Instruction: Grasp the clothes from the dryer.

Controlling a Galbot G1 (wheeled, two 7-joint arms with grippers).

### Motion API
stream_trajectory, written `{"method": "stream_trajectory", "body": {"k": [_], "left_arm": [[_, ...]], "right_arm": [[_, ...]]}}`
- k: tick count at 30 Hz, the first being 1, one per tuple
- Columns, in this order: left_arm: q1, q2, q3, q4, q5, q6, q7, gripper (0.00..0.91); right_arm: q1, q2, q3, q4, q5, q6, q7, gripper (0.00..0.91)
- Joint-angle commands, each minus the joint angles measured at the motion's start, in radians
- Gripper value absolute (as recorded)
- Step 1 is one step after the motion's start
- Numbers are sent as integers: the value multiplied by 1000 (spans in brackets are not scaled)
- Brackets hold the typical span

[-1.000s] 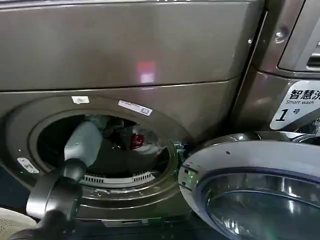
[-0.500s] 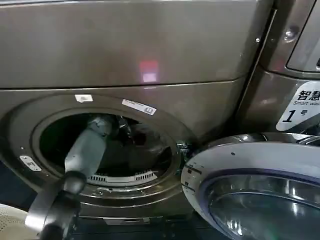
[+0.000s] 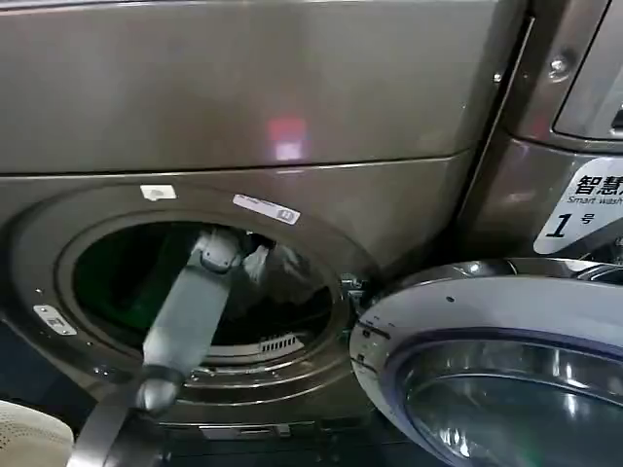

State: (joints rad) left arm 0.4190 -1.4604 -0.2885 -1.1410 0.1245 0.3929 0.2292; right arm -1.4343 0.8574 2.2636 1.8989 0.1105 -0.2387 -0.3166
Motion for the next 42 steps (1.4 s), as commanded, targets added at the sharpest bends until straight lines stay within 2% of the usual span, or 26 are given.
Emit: {"method": "stream_trajectory", "body": {"k": [1, 9, 14, 20, 24, 27, 32, 42], "left_arm": [[205, -33, -117, -239, -223, -189, -261, 0], [386, -62, -191, -431, -275, -447, -225, 0], [506, -70, -200, -534, -342, -547, -193, 0], [644, -86, -206, -680, -431, -579, -195, 0], [727, -104, -202, -779, -417, -535, -209, 0], [772, -115, -190, -850, -424, -534, -219, 0], [790, -121, -186, -852, -412, -532, -225, 0], [815, -126, -185, -869, -399, -510, -235, 0]], "right_arm": [[5, 2, 3, -1, 1, -2, 2, 907], [7, 3, 6, -9, 2, 0, 12, 907], [14, 2, 3, -12, 10, 5, 24, 907], [21, 2, 7, -16, 61, 14, 44, 907], [18, 0, 21, -21, 93, 15, 49, 907], [17, 0, 27, -24, 101, 15, 58, 907], [14, 0, 30, -28, 88, 9, 60, 907], [18, -2, 39, -27, 112, 20, 25, 907]]}}
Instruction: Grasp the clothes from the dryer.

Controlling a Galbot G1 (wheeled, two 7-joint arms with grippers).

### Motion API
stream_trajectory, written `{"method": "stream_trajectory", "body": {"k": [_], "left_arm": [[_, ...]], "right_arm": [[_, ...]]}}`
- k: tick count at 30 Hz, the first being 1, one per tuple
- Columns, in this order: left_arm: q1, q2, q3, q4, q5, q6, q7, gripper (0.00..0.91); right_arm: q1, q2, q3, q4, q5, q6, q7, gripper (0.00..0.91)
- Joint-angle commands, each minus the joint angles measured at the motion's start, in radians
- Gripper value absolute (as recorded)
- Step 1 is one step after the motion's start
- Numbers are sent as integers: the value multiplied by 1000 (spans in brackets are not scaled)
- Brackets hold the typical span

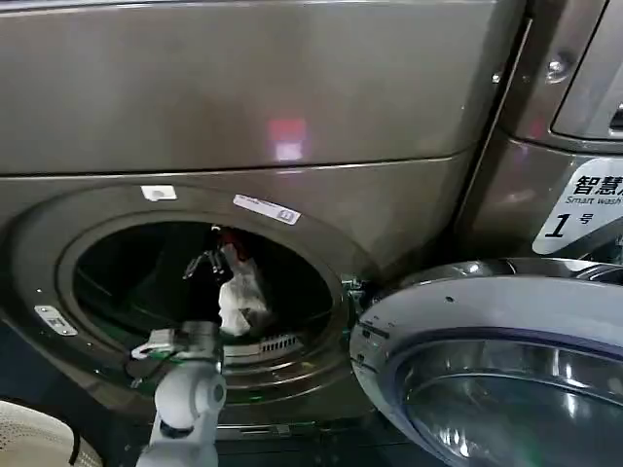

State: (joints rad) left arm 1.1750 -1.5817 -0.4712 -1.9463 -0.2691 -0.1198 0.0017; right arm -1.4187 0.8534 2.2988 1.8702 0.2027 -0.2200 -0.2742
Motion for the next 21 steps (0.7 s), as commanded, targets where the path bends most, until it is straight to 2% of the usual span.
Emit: {"method": "stream_trajectory", "body": {"k": [1, 4, 11, 21], "left_arm": [[60, -5, -4, -64, -4, 3, -11, 0], [63, -6, -7, -65, -2, 9, -14, 0], [63, -9, -6, -65, 1, 15, -15, 0], [62, -10, -7, -56, 24, 11, -14, 0]], "right_arm": [[3, 1, 4, 2, 16, 3, -19, 907], [3, -1, 1, 0, 9, -5, -4, 907], [5, 3, -2, 3, 9, -6, -6, 907], [13, 8, -7, 15, 8, -14, -30, 907]]}}
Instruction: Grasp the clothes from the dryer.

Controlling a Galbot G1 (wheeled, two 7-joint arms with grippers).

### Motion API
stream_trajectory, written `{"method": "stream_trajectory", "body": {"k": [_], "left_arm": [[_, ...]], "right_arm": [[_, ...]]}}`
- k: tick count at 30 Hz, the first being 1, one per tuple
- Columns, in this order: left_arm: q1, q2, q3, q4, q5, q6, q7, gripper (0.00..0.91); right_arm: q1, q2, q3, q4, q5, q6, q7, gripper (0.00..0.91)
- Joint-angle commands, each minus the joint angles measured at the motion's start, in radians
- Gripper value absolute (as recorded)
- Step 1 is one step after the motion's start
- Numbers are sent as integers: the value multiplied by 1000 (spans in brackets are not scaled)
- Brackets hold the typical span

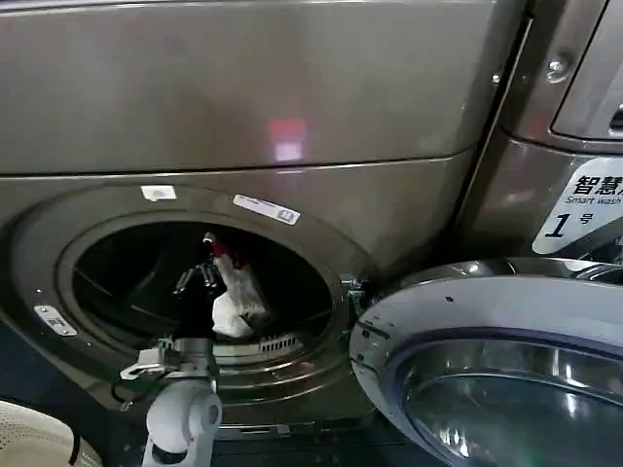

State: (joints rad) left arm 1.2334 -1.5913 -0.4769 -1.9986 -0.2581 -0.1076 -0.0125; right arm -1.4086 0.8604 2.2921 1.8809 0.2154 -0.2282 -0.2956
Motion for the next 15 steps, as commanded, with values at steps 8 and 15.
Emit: {"method": "stream_trajectory", "body": {"k": [8, 15], "left_arm": [[-7, -2, -2, 12, 27, 0, 2, 0], [-17, -2, -4, 20, 23, 1, 0, 0]], "right_arm": [[9, -1, -5, 12, -3, -20, -14, 907], [13, 4, -12, 14, -9, -20, -18, 907]]}}
